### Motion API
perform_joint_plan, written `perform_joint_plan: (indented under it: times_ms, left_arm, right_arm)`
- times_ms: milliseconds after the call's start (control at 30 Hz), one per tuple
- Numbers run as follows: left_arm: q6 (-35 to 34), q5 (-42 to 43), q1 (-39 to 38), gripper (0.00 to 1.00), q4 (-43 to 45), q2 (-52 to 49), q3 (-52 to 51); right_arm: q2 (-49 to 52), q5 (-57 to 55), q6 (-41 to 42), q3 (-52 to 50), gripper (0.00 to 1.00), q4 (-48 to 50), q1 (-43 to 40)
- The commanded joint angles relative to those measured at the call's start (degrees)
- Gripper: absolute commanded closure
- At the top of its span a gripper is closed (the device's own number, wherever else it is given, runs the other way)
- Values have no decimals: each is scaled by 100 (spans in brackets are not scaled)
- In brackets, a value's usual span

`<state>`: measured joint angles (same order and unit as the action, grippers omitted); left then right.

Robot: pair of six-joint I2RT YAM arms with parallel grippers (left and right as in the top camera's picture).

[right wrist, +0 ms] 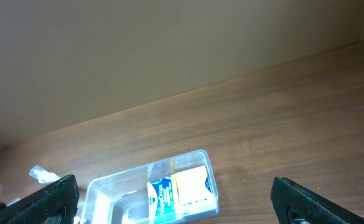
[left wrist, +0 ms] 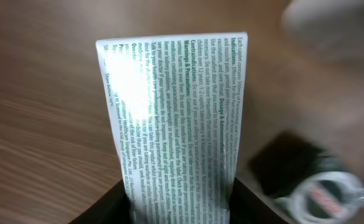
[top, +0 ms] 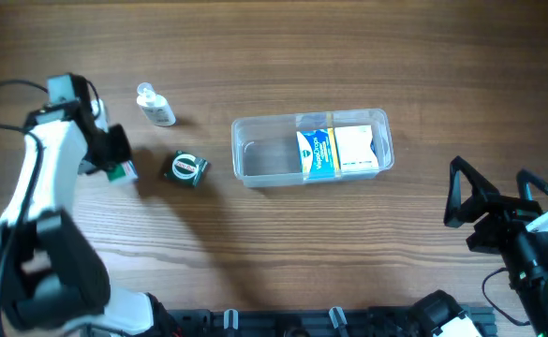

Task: Pack container

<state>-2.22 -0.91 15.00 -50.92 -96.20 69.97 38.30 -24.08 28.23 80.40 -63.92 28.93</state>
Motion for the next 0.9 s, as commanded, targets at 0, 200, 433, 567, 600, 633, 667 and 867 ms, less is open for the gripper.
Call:
perform_joint_plan:
  times_ms: [0, 200, 433, 567, 600, 633, 667, 867]
  left_arm:
    - [-151, 94, 28, 57, -96, 595, 201]
    - [-173, 367, 0, 66, -328, 977, 262]
    - [-168, 1471, -481, 57, -778, 1998, 1086]
    - [-87, 1757, -1368, 56, -433, 2575, 1204]
    - [44, 1759, -1720, 55, -317, 2662, 1204]
    - [120, 1755, -1969, 54, -251, 2691, 1202]
    - [264, 1755, -2277, 53, -186, 2693, 1202]
    - [1469, 1447, -3912, 53, -76, 2227, 1200]
  right_arm:
    - [11, -96, -83, 15, 0, -2, -24]
    - [11, -96, -83, 15, 0, -2, -24]
    - [11, -96, -83, 15, 0, -2, -24]
    - [11, -96, -81, 15, 0, -2, -24]
    - [11, -96, -83, 15, 0, -2, -24]
    - [11, -96, -83, 15, 0, -2, -24]
    - [9, -96, -83, 15, 0, -2, -24]
    - [11, -96, -83, 15, 0, -2, -24]
